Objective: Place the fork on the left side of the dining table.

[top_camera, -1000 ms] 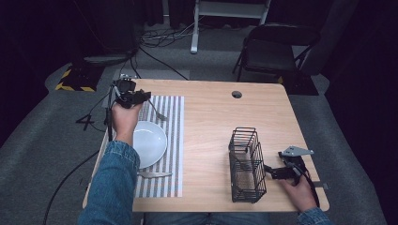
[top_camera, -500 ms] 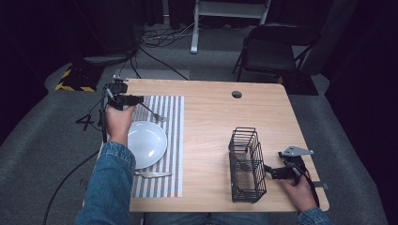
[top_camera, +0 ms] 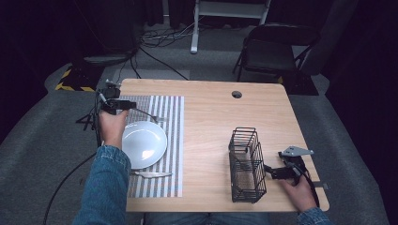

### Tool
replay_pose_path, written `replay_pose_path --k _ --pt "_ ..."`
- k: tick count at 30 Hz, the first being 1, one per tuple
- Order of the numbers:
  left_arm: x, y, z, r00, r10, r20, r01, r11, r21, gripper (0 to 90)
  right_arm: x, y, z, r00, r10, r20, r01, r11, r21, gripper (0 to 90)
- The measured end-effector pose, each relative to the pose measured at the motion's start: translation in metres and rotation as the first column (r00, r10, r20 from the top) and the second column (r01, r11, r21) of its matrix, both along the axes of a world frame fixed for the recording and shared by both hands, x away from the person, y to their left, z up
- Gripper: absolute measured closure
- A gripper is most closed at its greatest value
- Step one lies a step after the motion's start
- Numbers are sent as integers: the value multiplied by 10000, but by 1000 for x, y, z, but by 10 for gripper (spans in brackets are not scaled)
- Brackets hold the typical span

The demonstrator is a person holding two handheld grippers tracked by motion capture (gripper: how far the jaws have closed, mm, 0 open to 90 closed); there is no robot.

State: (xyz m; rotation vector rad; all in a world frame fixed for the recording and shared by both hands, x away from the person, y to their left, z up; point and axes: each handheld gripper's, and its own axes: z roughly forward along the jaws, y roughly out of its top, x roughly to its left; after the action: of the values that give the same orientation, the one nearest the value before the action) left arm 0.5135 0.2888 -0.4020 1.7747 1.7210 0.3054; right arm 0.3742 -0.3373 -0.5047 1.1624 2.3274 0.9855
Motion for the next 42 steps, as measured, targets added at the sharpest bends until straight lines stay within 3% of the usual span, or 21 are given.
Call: replay_pose_path --k 10,22,33,42 --pt "6 -5 -10 9992 -114 -385 122 9997 202 462 0 0 0 10000 0 0 0 10000 1 66" --pt "17 0 -32 9994 18 -357 -29 9995 -314 462 0 0 0 10000 -21 15 21 10000 -3 66" --pt "27 5 -43 9993 232 -300 -240 9993 -270 457 0 0 0 10000 -23 14 23 10000 -5 67" --pt "19 16 -36 9981 607 -82 -609 9980 -164 447 0 0 0 10000 -22 13 22 10000 -4 67"
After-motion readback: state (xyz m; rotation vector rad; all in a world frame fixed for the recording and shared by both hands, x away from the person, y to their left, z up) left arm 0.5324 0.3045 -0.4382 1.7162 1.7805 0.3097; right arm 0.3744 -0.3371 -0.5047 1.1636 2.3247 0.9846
